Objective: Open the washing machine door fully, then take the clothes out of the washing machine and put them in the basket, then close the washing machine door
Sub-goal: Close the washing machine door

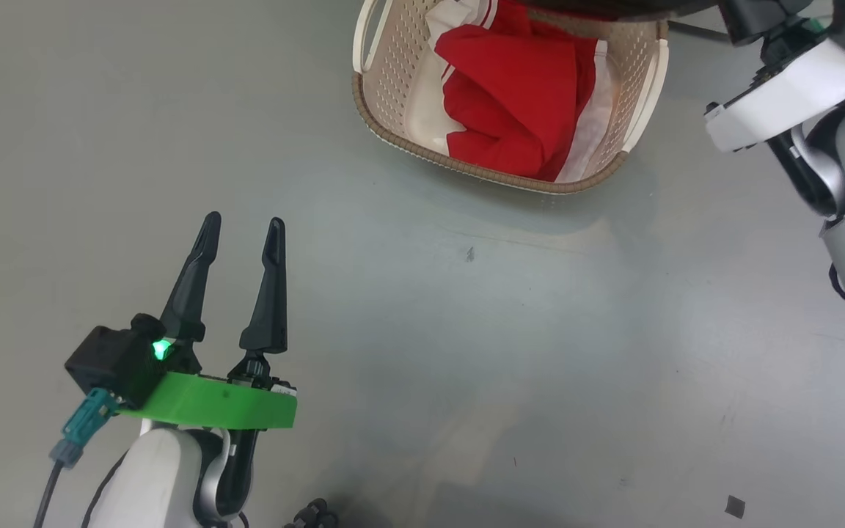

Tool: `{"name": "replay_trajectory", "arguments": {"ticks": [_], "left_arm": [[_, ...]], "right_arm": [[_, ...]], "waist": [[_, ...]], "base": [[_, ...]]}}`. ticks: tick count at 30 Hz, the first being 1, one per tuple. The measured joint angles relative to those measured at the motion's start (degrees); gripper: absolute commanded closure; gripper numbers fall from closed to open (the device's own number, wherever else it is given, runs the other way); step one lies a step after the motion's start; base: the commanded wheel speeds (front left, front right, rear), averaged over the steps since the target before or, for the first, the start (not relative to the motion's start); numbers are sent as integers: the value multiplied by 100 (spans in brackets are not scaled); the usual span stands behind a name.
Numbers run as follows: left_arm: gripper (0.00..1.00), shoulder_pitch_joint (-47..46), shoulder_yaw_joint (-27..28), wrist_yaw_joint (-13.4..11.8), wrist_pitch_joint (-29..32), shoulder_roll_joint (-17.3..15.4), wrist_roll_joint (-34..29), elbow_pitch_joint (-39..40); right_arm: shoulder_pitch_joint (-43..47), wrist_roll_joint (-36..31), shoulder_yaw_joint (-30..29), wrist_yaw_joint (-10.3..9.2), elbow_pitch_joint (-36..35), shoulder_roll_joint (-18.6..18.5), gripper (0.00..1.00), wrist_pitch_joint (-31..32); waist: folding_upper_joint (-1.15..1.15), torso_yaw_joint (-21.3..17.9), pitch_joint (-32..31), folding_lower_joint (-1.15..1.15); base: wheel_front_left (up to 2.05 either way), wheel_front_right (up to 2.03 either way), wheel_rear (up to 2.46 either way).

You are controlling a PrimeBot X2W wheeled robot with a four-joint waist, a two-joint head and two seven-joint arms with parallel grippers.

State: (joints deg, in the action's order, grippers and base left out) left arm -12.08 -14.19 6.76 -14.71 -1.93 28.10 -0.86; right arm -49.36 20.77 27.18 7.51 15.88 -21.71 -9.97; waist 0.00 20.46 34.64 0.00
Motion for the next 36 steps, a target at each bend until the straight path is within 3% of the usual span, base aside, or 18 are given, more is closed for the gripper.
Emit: {"name": "replay_trajectory", "arguments": {"ticks": [19,36], "left_arm": [[0,-379,-409,-52,0,33,326,47],[0,-472,-463,-170,0,48,487,13]], "right_arm": [[-1519,-127,-145,0,464,-682,100,168],[-2164,-437,-85,64,1023,-687,100,105]], "waist": [[0,290,615,0],[0,525,767,0]], "base": [[0,0,0],[0,0,0]]}}
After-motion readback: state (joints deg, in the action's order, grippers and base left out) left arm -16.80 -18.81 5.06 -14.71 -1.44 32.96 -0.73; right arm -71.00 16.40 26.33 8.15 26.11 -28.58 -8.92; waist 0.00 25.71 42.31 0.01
